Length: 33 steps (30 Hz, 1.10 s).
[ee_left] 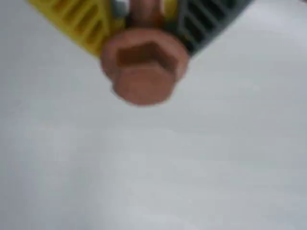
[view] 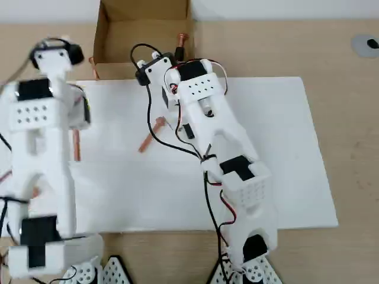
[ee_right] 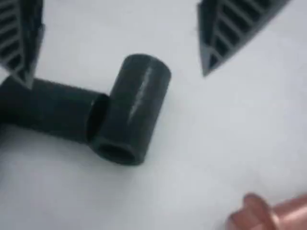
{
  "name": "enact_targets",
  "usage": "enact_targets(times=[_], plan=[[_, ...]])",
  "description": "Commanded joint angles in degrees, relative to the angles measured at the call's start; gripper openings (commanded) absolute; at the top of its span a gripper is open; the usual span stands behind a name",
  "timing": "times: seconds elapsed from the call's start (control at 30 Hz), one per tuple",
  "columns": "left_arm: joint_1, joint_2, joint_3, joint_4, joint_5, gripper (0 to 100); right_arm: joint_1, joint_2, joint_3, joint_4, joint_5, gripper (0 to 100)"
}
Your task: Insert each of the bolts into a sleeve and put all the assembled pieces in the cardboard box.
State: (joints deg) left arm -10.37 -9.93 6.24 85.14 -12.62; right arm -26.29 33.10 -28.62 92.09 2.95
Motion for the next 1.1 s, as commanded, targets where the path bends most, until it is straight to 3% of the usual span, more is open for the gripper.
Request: enact_targets(times=[0.0,0.37,1.07], plan=[[1.41,-11.91,11.34,-6.68,1.05,1,-0.66,-0.31,-2.77,0.44,-0.97,26.7],[1.14,-24.48,26.55,-18.9,9.76,1,-1.19,-0.4,8.66,-6.77,-3.16,26.7],[1.58,-29.76,27.69,-18.64,10.55,1,-1.27,-0.13,11.3,-6.51,-3.96,26.7]])
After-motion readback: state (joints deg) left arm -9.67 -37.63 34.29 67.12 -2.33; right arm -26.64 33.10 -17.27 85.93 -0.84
